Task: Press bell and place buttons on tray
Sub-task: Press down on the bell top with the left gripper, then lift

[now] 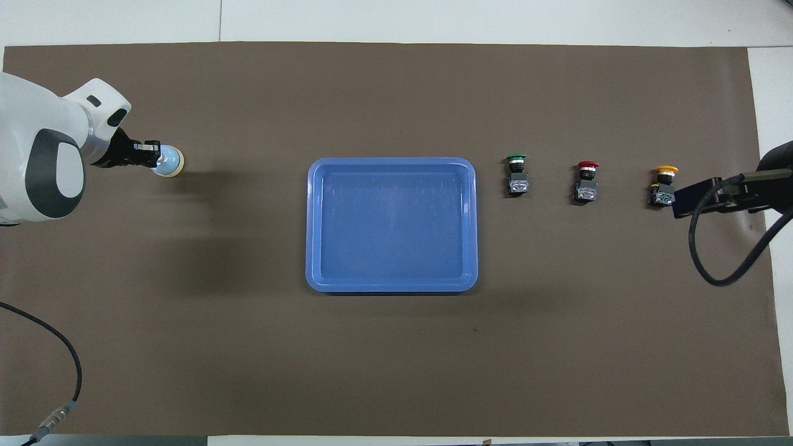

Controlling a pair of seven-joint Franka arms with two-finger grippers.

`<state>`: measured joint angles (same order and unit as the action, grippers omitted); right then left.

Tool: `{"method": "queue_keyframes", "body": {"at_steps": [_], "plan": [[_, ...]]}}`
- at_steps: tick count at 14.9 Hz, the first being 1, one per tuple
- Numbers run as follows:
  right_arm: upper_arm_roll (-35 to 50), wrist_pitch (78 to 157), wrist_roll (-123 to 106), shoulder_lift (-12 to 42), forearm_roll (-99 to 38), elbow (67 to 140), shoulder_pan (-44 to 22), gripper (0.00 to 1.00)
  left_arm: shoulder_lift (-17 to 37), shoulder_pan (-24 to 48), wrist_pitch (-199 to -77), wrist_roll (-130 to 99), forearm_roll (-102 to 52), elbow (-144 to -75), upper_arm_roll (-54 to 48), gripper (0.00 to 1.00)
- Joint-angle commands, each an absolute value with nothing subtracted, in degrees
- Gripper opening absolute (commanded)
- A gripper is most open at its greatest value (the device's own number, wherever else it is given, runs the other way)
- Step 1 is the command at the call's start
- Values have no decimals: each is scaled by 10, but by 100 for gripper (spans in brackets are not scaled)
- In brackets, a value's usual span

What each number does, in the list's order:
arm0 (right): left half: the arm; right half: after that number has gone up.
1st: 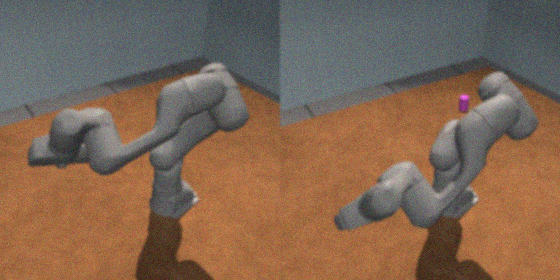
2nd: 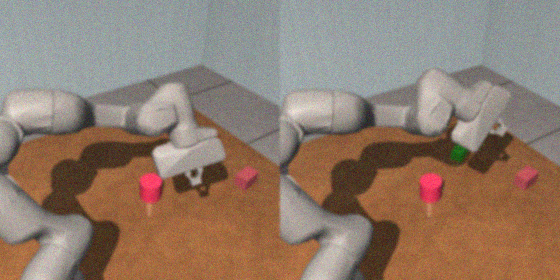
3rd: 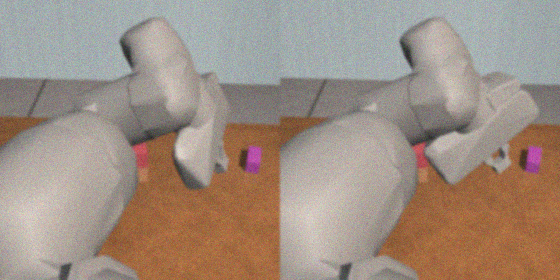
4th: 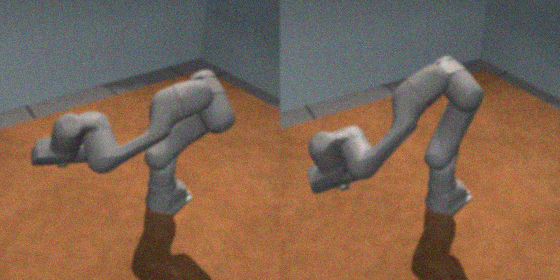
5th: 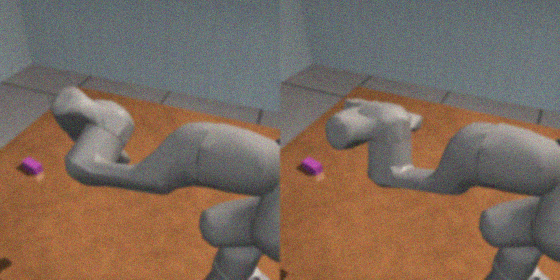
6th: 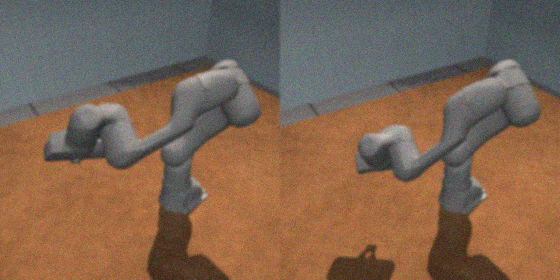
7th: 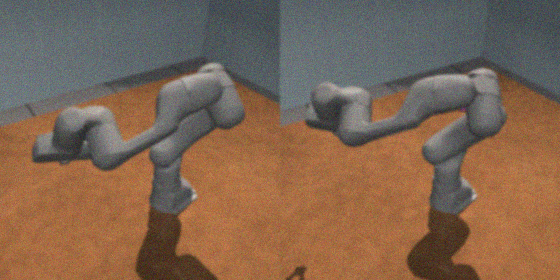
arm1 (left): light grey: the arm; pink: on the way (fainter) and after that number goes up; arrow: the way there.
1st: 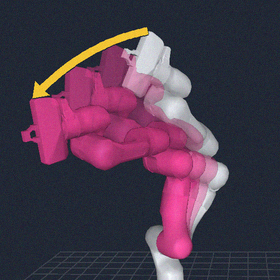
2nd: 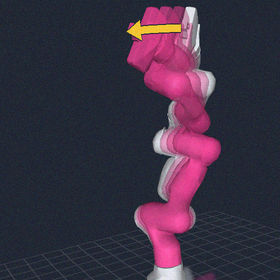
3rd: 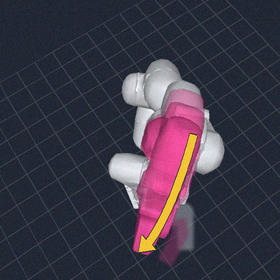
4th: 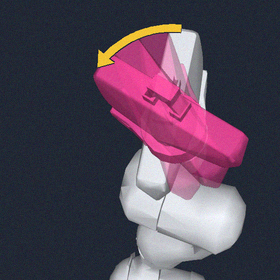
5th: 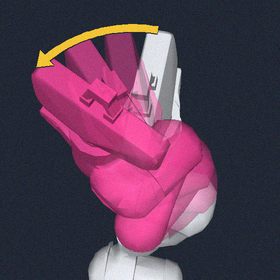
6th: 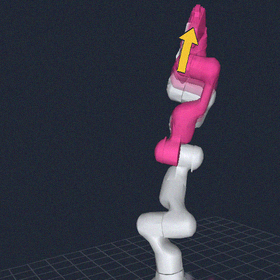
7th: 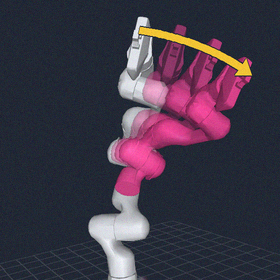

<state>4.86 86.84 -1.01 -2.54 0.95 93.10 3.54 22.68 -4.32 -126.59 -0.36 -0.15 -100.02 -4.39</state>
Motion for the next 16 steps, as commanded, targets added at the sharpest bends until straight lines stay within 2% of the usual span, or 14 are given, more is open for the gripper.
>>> {"method": "queue_keyframes", "body": {"at_steps": [1,16], "plan": [[54,870,-18,-37,2,944,46,100,245,-34,-1269,-22,13,-971,-39,0],[54,870,-18,-37,2,944,46,100,258,-40,-1300,-23,31,-969,-39,0]]}}
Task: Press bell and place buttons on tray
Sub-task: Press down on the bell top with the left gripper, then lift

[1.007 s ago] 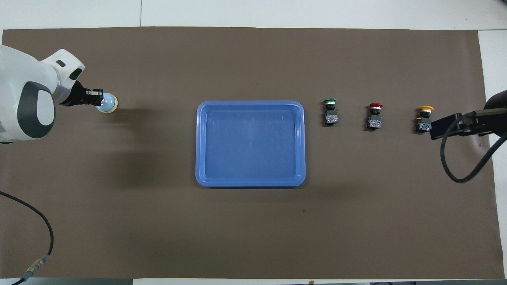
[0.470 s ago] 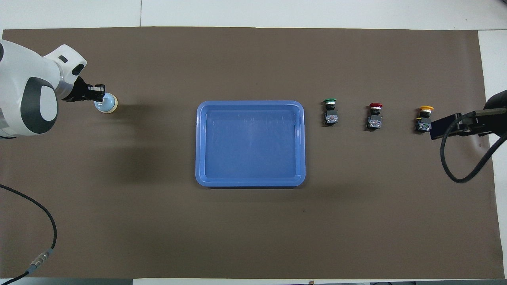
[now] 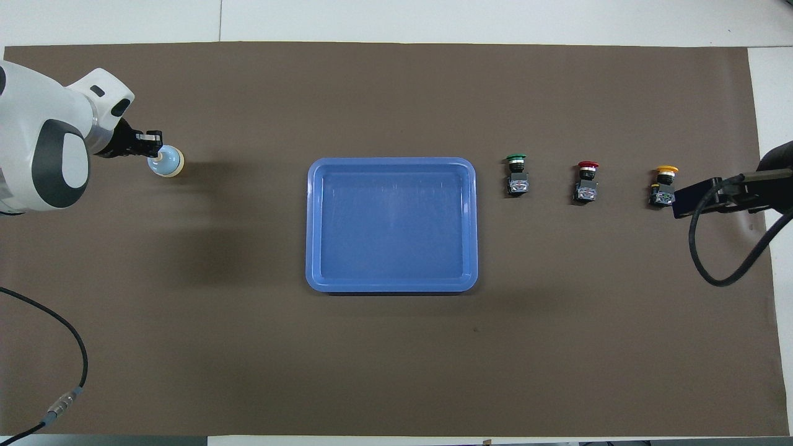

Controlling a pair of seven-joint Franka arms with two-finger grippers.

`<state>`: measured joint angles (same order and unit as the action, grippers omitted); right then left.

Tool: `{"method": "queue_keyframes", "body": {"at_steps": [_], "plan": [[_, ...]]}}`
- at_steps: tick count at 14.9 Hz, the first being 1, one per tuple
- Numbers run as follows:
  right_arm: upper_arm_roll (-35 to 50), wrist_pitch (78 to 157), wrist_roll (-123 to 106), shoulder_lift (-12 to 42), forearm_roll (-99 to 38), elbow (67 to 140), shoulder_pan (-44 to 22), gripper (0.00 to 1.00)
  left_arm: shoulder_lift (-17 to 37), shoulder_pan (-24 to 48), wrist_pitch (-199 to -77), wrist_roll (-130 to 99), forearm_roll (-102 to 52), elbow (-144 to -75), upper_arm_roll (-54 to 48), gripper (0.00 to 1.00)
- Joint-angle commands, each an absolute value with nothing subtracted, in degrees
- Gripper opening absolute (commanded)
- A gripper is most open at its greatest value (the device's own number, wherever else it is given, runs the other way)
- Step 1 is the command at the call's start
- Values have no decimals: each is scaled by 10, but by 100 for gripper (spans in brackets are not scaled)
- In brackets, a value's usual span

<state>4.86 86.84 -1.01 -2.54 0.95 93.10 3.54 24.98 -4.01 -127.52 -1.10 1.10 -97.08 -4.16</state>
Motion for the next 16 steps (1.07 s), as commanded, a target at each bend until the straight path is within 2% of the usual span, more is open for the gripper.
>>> {"method": "queue_keyframes", "body": {"at_steps": [1,5,11,12,13,14,15,16], "plan": [[54,870,-18,-37,2,944,46,100,259,-40,-1312,-24,31,-978,-39,0],[54,870,-18,-37,2,944,46,100,259,-40,-1359,-28,32,-1017,-38,0],[54,870,-18,-37,2,944,46,100,255,-40,-1304,-27,31,-986,-33,0],[54,870,-18,-37,2,944,46,100,247,-40,-1264,-26,32,-972,-33,0],[54,870,-18,-37,2,944,46,100,193,-39,-1187,-29,32,-968,-33,0],[54,870,-18,-37,2,944,46,100,164,-33,-1153,-29,32,-969,-34,15],[54,870,-18,-37,2,944,46,100,142,-30,-1124,-29,32,-969,-34,45],[54,870,-18,-37,2,944,46,100,110,-27,-1089,-29,32,-973,-35,63]]}}
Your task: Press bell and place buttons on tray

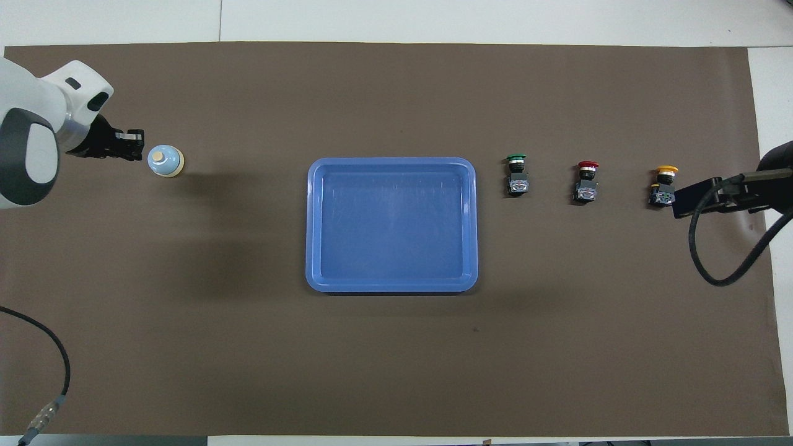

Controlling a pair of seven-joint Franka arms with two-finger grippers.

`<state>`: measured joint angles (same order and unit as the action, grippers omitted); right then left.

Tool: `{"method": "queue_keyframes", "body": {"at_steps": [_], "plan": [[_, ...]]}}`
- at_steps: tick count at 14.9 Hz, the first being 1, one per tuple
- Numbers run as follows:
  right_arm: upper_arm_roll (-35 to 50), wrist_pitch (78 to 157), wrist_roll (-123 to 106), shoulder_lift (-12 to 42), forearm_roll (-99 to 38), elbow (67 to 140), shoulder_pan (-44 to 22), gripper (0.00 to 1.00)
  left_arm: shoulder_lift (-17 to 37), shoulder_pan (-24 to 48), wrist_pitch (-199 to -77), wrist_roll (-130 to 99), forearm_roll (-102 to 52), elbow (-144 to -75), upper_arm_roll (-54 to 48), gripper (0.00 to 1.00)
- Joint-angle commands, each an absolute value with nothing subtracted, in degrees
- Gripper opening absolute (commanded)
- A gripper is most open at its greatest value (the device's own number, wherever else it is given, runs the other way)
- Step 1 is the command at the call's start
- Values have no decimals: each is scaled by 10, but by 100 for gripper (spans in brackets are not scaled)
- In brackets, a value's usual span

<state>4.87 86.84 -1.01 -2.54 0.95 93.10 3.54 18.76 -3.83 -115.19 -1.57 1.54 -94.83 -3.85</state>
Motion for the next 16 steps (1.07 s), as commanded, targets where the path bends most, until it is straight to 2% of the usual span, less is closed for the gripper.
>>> {"method": "queue_keyframes", "body": {"at_steps": [1,3,4,7,10,16], "plan": [[54,870,-18,-37,2,944,46,100,78,-22,-1060,-26,32,-985,-35,74],[54,870,-18,-37,2,944,46,100,23,-25,-1032,-26,32,-999,-37,94],[54,870,-18,-37,2,944,46,100,2,-25,-1005,-28,31,-999,-37,100],[54,870,-18,-37,2,944,46,100,-44,-20,-940,-28,24,-998,-39,100],[54,870,-18,-37,2,944,46,100,-67,-19,-893,-27,23,-998,-40,100],[54,845,-19,-40,2,944,46,100,-46,-17,-891,-28,13,-980,-41,100]]}}
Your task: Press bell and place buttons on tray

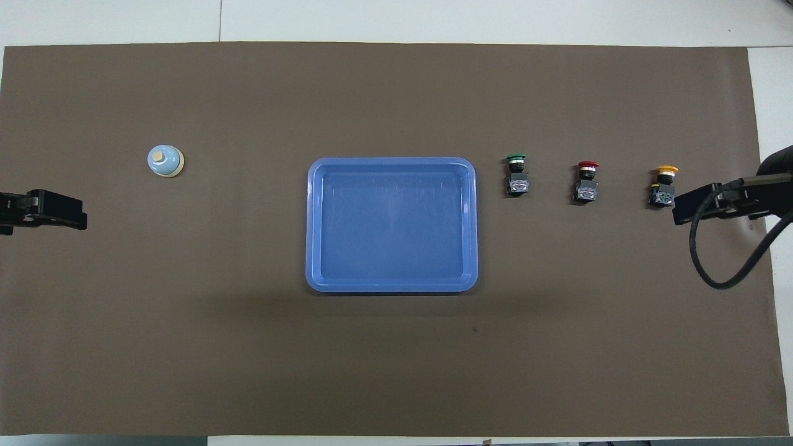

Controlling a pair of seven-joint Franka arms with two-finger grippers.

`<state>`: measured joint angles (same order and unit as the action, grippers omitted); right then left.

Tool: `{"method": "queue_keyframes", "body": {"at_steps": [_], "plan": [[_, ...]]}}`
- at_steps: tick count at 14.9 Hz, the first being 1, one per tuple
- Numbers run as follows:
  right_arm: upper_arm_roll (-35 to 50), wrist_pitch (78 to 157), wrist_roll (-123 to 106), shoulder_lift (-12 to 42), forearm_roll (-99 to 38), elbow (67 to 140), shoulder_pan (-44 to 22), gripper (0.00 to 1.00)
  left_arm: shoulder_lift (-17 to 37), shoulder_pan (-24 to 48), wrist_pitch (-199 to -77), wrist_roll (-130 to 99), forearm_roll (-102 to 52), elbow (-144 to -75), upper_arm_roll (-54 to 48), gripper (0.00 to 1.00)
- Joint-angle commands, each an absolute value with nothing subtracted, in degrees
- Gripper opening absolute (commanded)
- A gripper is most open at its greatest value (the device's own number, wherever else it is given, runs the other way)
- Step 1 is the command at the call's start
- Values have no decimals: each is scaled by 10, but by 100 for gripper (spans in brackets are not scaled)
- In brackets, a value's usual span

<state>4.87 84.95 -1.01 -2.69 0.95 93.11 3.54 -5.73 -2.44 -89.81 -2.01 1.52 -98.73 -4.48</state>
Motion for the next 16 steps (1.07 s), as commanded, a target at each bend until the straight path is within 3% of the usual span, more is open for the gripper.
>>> {"method": "queue_keyframes", "body": {"at_steps": [1,10,16], "plan": [[54,844,-21,-40,2,944,46,100,-44,-16,-894,-28,13,-978,-43,100],[57,853,-18,-42,1,950,39,100,-53,1,-893,33,-4,-998,-47,100],[60,958,-10,-40,1,1001,19,100,-51,0,-907,-3,-11,-1000,-47,100]]}}
